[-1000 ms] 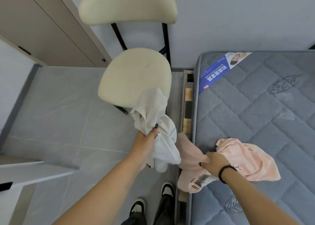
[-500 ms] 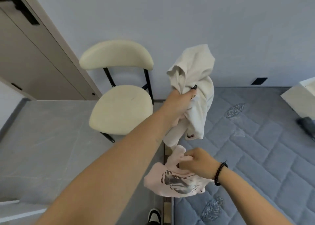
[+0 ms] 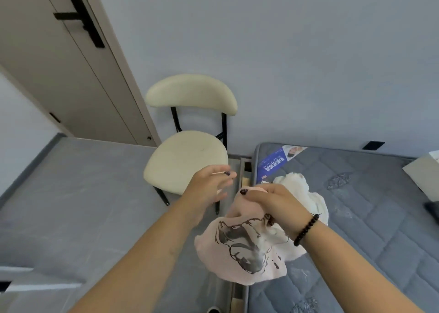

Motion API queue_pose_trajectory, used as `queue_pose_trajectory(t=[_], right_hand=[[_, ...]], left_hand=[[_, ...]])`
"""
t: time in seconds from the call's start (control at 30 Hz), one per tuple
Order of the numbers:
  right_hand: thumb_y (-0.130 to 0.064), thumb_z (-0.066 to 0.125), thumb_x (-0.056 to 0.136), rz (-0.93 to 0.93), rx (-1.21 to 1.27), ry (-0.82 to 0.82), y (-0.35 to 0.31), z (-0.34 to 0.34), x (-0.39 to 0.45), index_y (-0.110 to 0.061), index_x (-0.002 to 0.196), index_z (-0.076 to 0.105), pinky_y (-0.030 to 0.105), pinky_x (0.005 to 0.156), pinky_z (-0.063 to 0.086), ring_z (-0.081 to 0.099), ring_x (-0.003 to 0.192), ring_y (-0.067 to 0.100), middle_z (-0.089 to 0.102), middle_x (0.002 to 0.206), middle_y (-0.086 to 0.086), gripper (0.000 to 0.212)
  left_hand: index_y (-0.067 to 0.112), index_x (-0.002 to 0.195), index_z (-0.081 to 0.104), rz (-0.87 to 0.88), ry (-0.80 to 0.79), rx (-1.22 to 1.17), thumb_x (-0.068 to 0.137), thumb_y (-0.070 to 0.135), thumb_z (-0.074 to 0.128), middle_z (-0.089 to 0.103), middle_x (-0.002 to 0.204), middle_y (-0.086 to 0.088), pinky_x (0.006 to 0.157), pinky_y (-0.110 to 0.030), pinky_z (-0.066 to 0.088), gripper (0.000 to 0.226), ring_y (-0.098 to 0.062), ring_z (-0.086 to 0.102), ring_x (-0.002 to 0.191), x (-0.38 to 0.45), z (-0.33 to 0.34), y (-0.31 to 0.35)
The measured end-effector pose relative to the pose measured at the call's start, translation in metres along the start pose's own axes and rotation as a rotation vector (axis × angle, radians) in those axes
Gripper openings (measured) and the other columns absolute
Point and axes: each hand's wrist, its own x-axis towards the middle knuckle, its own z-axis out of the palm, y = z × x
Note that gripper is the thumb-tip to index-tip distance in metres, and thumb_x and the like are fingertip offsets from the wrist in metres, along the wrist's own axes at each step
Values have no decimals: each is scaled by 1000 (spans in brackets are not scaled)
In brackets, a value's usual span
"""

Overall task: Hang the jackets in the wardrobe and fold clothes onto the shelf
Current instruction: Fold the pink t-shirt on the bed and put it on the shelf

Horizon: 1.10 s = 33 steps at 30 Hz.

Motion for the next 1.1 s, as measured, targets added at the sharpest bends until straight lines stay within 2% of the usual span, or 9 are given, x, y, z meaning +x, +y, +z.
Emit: queue_pose_trajectory(t=[0.17,0.3,0.37,0.5,0.7,0.8,0.9,1.0,1.1], right_hand=[[-17,62,87,7,144,-103,-60,70,17,-4,84,60,42,69,34,45,76,34,51,82,22,14],[-10,56,92,-40,171,-215,-101,141,24,-8,68,52,24,44,38,40,44,18,47,59,10,24],[-8,54,93,-47,220,-269,-120,178,23,-5,71,53,25,43,43,41,40,15,47,57,11,22],[-3,51,92,35,400,-367,-157,252,20,0,79,54,27,51,55,48,41,15,50,54,10,14],[-1,53,88,71,451,-423,-198,343,11,-6,75,50,27,56,56,49,48,15,46,60,6,14],[-1,53,87,22,503,-355,-213,369,15,-7,76,51,26,56,55,49,45,13,49,55,4,12],[-4,54,87,-17,461,-254,-214,383,25,-8,82,52,20,51,52,46,44,9,47,46,-1,7],[-1,53,88,-15,330,-209,-200,390,35,-6,74,52,16,44,47,42,49,9,47,40,-3,15],[8,54,85,7,141,-170,-183,395,41,0,74,55,17,41,47,46,52,14,50,48,6,13]], left_hand=[[17,118,60,-19,319,-191,89,11,59,66,116,-5,73,-28,52,29,-15,65,99,-31,-65,-34],[19,105,57,-20,481,-302,89,18,63,62,99,3,58,-17,50,17,8,63,75,-52,-117,-49],[14,105,59,-93,469,-428,89,20,63,63,93,0,65,-20,49,18,0,65,80,-63,-143,-57],[17,122,62,-174,387,-633,87,30,63,69,114,0,97,-32,39,37,-17,61,107,-87,-195,-74],[31,113,67,-47,401,-626,77,51,62,74,103,13,71,-26,38,42,-1,69,90,-137,-283,-67],[29,109,69,-66,446,-569,77,47,68,74,105,8,84,-31,36,37,-13,68,99,-164,-318,-70],[14,115,68,2,685,-477,89,27,66,74,104,-7,83,-38,49,29,-29,66,103,-183,-354,-76],[21,106,69,123,854,-428,97,31,56,75,94,1,76,-31,55,19,-19,69,93,-207,-384,-63],[25,102,67,220,909,-436,98,43,50,76,92,1,83,-41,58,25,-21,71,90,-227,-402,-41]])
